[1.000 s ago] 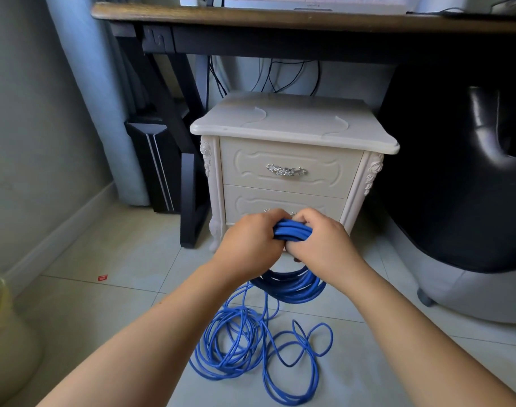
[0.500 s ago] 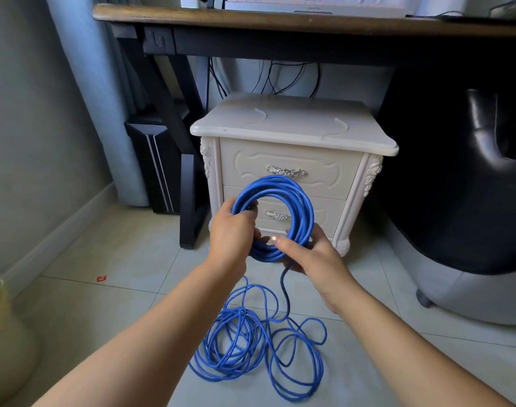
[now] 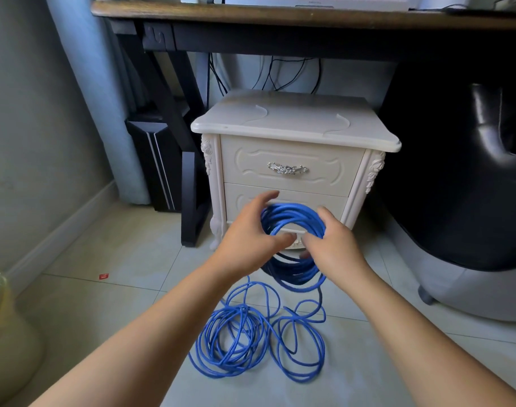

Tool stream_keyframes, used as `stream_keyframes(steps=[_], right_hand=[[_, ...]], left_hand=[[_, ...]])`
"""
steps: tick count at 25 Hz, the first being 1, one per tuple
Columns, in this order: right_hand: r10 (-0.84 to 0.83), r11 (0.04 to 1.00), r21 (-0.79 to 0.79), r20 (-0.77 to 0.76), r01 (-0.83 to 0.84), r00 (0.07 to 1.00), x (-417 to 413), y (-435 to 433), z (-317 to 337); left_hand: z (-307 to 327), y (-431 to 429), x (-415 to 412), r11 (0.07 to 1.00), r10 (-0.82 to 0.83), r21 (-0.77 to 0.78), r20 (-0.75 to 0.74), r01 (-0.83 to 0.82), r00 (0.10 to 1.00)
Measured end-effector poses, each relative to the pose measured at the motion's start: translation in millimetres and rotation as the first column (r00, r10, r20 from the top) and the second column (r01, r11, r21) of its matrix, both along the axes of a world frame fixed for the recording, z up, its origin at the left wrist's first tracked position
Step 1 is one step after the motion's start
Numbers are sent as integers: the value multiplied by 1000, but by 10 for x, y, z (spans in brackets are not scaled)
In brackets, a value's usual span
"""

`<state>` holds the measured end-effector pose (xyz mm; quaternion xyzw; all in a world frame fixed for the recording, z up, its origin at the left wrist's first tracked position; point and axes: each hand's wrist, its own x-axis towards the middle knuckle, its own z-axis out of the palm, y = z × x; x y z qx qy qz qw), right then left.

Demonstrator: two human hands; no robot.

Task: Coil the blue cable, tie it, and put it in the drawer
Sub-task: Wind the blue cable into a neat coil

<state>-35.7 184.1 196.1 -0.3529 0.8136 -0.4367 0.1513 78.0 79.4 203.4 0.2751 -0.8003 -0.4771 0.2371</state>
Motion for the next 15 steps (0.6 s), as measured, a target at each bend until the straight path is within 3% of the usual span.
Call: stream_keyframes(steps=[3, 6, 8, 10, 12, 15], right_hand=[[141, 970, 233, -309, -69, 941, 33, 24, 57], [221, 959, 263, -456, -107, 862, 79, 30, 141], [208, 968, 227, -480, -109, 852, 91, 38, 143], [109, 991, 109, -336, -76, 936, 55, 35, 112], [17, 999, -50, -62, -20, 998, 1, 34, 112], [111, 976, -212, 310, -45, 944, -13, 71, 94]], left_hand=[[16, -52, 18, 959, -90, -260, 88, 111, 992], [-11, -89, 52, 949, -157, -239, 203, 204, 967], [-6, -84, 54, 959, -127, -225, 208, 174, 970], [6, -78, 32, 977, -95, -178, 145, 120, 985], [31, -68, 21, 996, -74, -48, 36, 75, 997], [0, -94, 17, 987, 0, 163, -59, 9, 998]])
